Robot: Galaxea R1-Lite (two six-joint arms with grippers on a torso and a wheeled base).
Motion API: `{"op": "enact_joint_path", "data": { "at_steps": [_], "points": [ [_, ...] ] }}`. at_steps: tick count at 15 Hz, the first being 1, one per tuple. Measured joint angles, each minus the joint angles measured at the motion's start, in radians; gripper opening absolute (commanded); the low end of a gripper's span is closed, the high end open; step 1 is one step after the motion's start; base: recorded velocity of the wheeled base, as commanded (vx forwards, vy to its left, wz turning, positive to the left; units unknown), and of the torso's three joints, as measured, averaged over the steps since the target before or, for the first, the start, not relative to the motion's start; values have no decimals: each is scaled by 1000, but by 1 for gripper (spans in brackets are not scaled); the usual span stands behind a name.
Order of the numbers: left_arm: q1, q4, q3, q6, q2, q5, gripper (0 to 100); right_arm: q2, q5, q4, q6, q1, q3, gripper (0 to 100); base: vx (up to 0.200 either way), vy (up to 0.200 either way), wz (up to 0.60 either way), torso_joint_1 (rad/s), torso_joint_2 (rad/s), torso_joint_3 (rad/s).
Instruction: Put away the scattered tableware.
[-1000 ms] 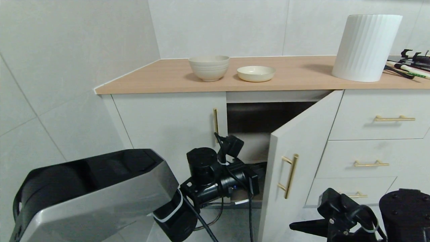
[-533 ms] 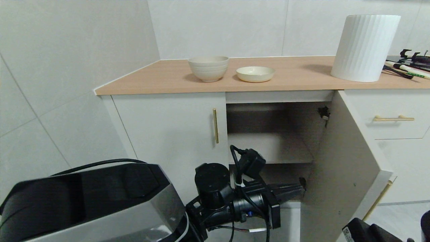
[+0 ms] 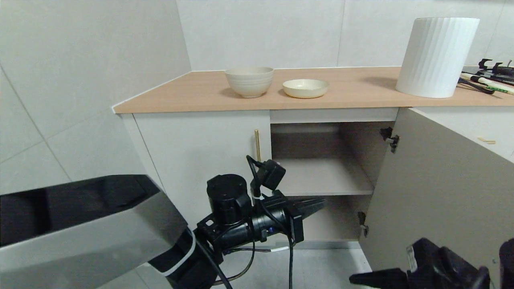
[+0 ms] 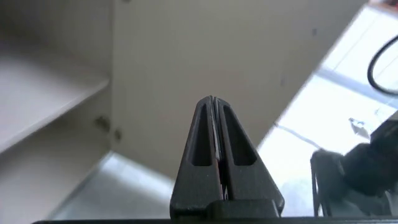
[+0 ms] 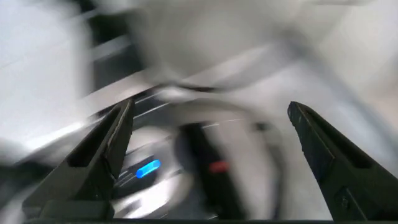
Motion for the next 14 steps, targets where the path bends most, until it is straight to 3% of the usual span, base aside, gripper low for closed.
{"op": "enact_joint_path", "data": {
  "at_steps": [3, 6, 7, 11, 14],
  "points": [
    [86, 288, 68, 83, -175, 2, 0, 43, -95, 0, 55, -65, -81, 100, 0, 0, 0, 0, 0, 0],
    [180, 557, 109, 125, -378, 4, 0, 86, -137, -2, 65, -104, -151, 100, 0, 0, 0, 0, 0, 0],
    [208, 614, 121, 131, -438, 6, 100, 101, -157, -1, 65, -123, -175, 100, 0, 0, 0, 0, 0, 0],
    [291, 707, 149, 136, -624, 17, 100, 142, -180, 64, 60, -158, -304, 100, 0, 0, 0, 0, 0, 0],
    [358, 861, 137, 135, -734, 90, 100, 161, -181, 329, 49, -188, -504, 100, 0, 0, 0, 0, 0, 0]
  ]
}}
